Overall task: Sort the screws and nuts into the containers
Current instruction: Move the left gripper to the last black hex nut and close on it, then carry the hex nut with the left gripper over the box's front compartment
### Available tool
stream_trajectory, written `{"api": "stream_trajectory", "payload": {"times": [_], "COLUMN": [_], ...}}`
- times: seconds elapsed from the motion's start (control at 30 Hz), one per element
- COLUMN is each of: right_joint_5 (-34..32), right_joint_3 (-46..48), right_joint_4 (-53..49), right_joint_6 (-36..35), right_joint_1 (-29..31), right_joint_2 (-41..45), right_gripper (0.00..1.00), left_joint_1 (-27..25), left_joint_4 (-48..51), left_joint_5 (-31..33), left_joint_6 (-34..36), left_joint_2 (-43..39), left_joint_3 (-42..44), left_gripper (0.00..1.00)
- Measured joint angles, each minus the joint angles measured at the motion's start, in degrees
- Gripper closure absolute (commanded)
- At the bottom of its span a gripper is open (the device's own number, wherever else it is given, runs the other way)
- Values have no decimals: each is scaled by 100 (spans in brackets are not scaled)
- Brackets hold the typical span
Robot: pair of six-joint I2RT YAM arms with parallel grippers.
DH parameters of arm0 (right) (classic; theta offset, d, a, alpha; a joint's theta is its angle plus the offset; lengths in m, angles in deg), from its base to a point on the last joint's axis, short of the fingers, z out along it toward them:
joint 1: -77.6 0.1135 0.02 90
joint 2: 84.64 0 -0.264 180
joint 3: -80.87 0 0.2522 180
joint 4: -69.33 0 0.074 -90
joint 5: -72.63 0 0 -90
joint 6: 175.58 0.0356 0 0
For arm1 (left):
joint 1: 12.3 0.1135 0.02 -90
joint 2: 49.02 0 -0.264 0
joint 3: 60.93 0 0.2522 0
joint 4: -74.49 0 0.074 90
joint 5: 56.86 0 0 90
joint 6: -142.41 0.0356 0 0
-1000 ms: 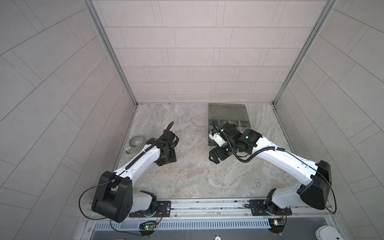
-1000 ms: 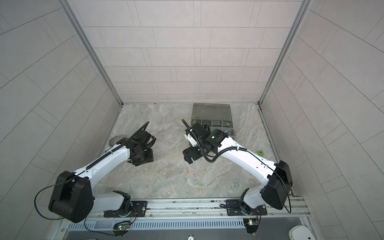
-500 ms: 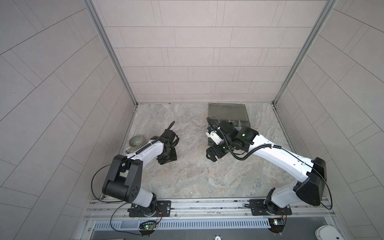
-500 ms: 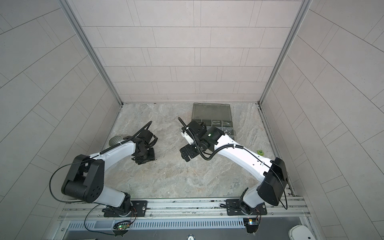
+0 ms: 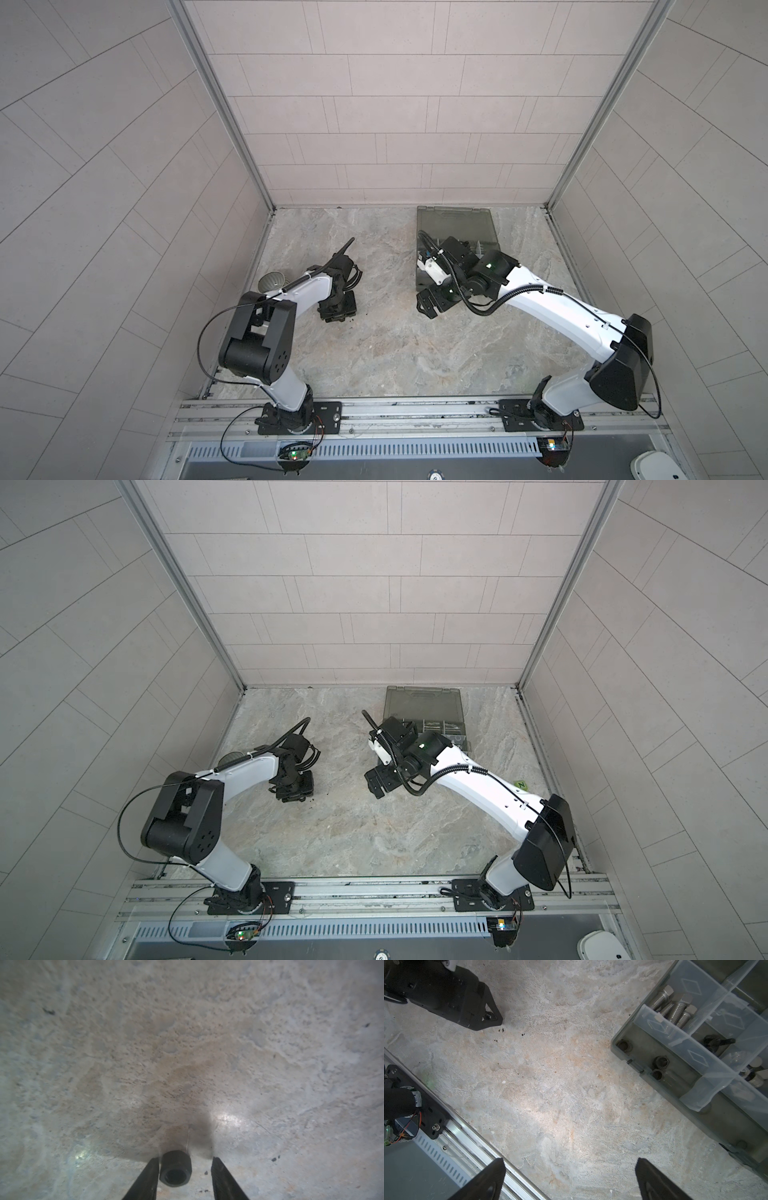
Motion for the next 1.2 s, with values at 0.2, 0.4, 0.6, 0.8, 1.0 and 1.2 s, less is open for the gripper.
{"api": "stream_trajectory", "payload": {"times": [0.2, 0.4, 0.6, 0.8, 1.0, 1.2], "right_joint_5": [7, 17, 24, 0, -166, -339], "right_joint_3": [9, 31, 136, 442, 890, 1438], "right_joint_4": [-4, -50, -111, -162, -216, -258], "right_joint_6": [4, 28, 28, 52, 142, 299], "right_joint_1": [-50, -96, -168, -302, -498, -872], "right_joint_2": [0, -2, 9, 273, 1034, 1993], "right_gripper": [1, 1, 1, 1, 1, 1], "left_joint_1": [2, 2, 2, -127, -697, -1486], "left_joint_4": [9, 17, 50, 413, 748, 1104], "left_joint_5": [4, -20, -98, -140, -81, -76], "left_joint_6": [9, 26, 33, 42, 46, 50], "left_joint_2": [4, 111, 122, 186, 664, 1799], "left_joint_3": [-2, -50, -85, -802, -2190, -3899], "left_gripper": [66, 73, 77, 77, 77, 77]}}
